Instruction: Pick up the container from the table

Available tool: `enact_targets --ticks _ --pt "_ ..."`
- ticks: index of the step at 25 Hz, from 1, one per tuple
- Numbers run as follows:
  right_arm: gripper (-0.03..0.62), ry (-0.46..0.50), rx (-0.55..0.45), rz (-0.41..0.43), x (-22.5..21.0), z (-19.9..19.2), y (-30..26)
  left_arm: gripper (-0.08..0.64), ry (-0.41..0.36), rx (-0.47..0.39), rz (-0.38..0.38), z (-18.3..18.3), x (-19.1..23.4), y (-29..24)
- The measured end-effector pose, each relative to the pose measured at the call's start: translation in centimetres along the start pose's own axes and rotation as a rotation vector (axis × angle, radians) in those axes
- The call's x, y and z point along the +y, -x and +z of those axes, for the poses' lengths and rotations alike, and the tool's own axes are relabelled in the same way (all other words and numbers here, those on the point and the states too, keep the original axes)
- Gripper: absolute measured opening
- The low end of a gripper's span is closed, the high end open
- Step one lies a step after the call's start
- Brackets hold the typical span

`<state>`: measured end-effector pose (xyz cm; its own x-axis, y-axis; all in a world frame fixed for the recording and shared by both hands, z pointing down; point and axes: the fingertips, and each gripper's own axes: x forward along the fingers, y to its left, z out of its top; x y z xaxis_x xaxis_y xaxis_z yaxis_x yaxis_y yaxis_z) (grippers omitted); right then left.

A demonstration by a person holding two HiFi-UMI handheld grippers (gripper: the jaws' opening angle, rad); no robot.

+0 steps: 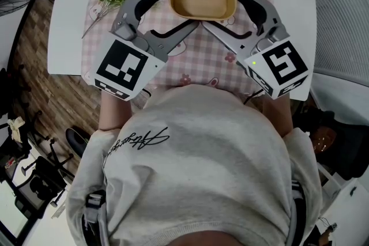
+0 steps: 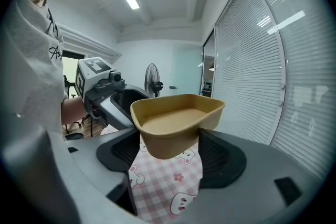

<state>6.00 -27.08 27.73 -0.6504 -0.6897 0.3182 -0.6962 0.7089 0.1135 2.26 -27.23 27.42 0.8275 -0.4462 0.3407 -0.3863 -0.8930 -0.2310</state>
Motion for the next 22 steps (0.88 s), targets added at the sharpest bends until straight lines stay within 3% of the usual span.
enact_targets --ticks 22 --pt "0.347 -0.002 0.004 0.001 0.50 0.11 -0.05 0.307 0.005 -0.003 -0.004 -0.21 -0.17 0.35"
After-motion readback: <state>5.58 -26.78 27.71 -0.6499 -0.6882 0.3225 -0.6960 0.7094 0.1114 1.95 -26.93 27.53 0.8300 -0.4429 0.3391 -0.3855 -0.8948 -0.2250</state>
